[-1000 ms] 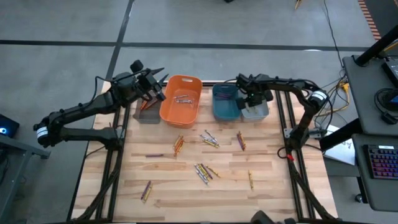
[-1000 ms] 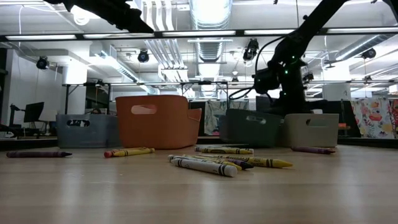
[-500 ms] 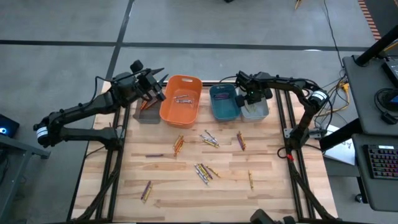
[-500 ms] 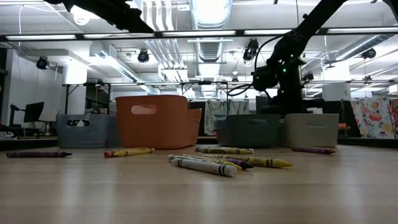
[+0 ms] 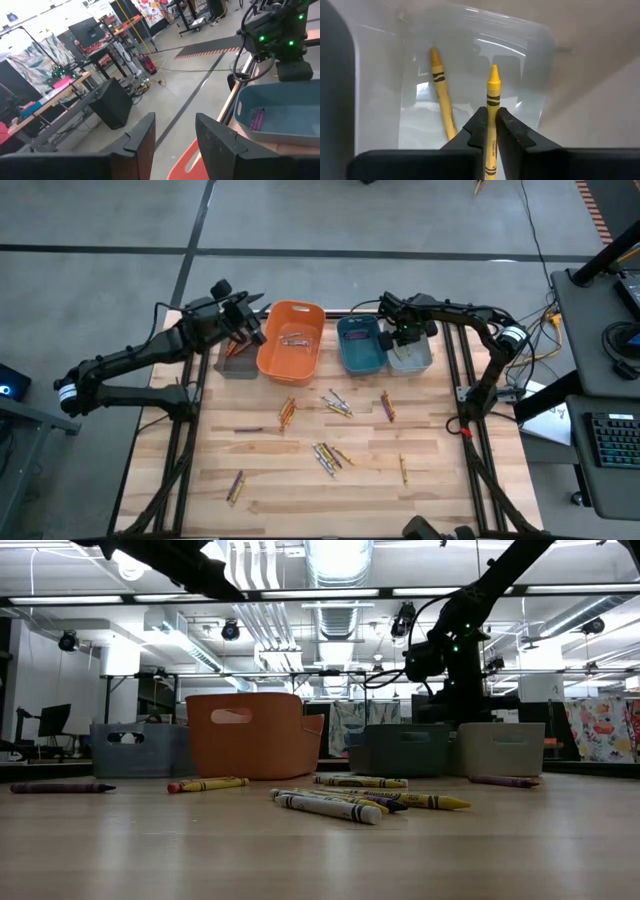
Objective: Sort crayons
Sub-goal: Put the yellow crayon into the white bin, then put the purple crayon into the blue bin
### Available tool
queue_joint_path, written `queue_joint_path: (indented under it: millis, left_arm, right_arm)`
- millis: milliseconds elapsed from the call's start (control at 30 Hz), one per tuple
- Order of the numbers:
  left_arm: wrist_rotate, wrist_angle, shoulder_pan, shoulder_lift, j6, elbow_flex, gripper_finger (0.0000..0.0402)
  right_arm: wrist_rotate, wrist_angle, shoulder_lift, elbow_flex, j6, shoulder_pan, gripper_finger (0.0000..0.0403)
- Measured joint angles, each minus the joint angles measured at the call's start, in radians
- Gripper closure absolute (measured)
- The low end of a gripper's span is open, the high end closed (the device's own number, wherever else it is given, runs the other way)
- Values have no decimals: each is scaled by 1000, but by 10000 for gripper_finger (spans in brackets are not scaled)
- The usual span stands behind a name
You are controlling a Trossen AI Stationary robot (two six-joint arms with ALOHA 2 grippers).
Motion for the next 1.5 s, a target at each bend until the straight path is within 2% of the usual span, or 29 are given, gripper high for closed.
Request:
queue_joint_path:
  millis: [300,533,800,1033,1267,1500]
  left_arm:
    - [0,-38,-4,0,-47,0,278]
    - [19,-163,-33,0,-165,0,278]
    - [129,-387,-120,0,-324,0,278]
    - [239,-582,-253,0,-479,0,278]
    - [251,-653,-423,0,-633,0,278]
    - [251,-692,-558,4,-804,-16,278]
  right_arm:
    - [-8,-11,-7,0,1,0,283]
    - [-9,-35,-79,25,0,11,249]
    - [6,-31,-232,30,12,95,245]
    - [119,21,-342,29,57,261,255]
    - [215,104,-386,29,39,444,260]
    - [220,157,-370,28,-10,566,255]
